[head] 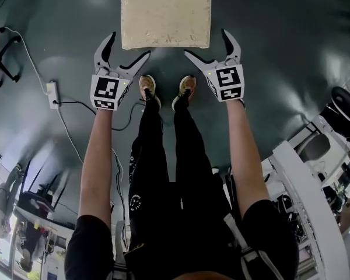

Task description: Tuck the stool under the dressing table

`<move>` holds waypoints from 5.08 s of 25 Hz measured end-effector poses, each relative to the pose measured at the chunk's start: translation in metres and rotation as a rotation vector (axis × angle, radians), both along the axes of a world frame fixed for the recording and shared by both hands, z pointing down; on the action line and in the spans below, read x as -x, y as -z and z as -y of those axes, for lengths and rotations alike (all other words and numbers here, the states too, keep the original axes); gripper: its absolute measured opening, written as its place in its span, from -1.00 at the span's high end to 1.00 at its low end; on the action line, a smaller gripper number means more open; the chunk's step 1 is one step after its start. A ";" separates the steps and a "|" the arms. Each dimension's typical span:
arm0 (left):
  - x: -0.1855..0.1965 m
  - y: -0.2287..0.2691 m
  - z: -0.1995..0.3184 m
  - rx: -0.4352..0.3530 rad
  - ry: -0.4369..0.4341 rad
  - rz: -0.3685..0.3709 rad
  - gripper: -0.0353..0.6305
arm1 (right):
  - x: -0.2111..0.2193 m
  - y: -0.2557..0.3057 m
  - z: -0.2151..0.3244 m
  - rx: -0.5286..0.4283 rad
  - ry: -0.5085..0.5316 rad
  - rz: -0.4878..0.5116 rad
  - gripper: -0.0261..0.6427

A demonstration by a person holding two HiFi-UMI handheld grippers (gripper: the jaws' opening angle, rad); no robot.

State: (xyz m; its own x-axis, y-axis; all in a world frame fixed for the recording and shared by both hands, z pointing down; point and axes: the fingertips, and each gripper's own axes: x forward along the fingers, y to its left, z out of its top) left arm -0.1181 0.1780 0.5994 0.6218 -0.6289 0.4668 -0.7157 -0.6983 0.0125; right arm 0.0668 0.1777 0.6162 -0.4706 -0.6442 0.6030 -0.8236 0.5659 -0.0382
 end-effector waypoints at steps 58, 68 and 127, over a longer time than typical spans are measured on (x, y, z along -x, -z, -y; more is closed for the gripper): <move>0.022 -0.230 0.078 0.433 0.108 0.218 -0.62 | -0.032 -0.200 0.091 0.271 0.153 -0.276 -0.73; 0.030 -0.228 0.143 0.407 0.107 0.219 -0.63 | -0.024 -0.200 0.149 0.289 0.122 -0.286 -0.72; 0.026 -0.234 0.476 0.456 0.213 0.163 -0.53 | -0.033 -0.208 0.472 0.331 0.020 -0.263 -0.77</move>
State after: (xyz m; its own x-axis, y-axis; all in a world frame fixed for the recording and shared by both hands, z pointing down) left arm -0.1445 -0.2984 0.8337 0.3986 -0.4437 0.8027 -0.8592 -0.4867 0.1576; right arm 0.0997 -0.2943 0.8243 -0.2840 -0.3876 0.8770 -0.8184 0.5745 -0.0111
